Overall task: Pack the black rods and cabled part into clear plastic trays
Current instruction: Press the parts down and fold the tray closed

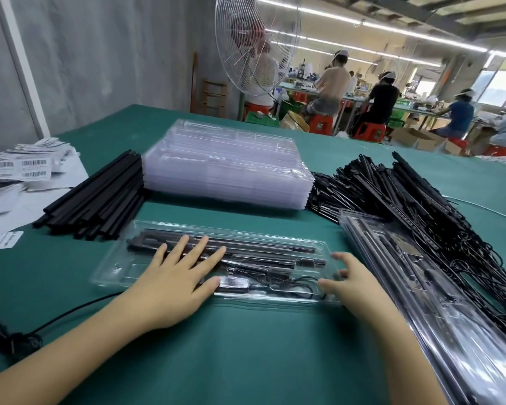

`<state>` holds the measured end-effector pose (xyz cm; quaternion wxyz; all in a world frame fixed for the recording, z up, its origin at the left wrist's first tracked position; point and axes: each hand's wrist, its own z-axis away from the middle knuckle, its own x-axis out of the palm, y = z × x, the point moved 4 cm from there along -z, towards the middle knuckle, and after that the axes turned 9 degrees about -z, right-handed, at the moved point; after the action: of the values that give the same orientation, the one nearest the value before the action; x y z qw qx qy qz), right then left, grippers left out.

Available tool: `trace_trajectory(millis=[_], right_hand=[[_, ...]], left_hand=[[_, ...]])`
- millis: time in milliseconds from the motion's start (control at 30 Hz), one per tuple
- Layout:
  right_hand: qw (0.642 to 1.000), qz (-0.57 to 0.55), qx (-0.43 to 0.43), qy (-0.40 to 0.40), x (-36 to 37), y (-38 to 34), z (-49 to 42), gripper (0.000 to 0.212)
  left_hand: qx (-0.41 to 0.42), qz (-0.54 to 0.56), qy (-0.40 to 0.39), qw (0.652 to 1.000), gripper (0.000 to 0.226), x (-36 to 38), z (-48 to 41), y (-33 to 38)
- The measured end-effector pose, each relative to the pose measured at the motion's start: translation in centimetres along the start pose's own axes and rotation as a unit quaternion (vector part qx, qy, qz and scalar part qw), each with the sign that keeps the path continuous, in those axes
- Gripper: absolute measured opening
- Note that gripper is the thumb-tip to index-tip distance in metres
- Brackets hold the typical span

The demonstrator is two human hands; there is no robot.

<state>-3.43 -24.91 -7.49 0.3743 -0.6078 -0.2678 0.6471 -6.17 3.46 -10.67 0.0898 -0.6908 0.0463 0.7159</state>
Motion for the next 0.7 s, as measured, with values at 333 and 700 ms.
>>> trace_trajectory(millis=[333, 700], right_hand=[[0.990, -0.114, 0.080, 0.004, -0.9, 1.1, -0.6, 0.019], [0.937, -0.317, 0.097, -0.106, -1.3, 0.6, 0.1, 0.018]], left_hand=[[-0.001, 0.007, -0.002, 1.000, 0.050, -0.1, 0.5, -0.1], [-0.001, 0.004, 0.020, 1.000, 0.052, -0.8, 1.1, -0.2]])
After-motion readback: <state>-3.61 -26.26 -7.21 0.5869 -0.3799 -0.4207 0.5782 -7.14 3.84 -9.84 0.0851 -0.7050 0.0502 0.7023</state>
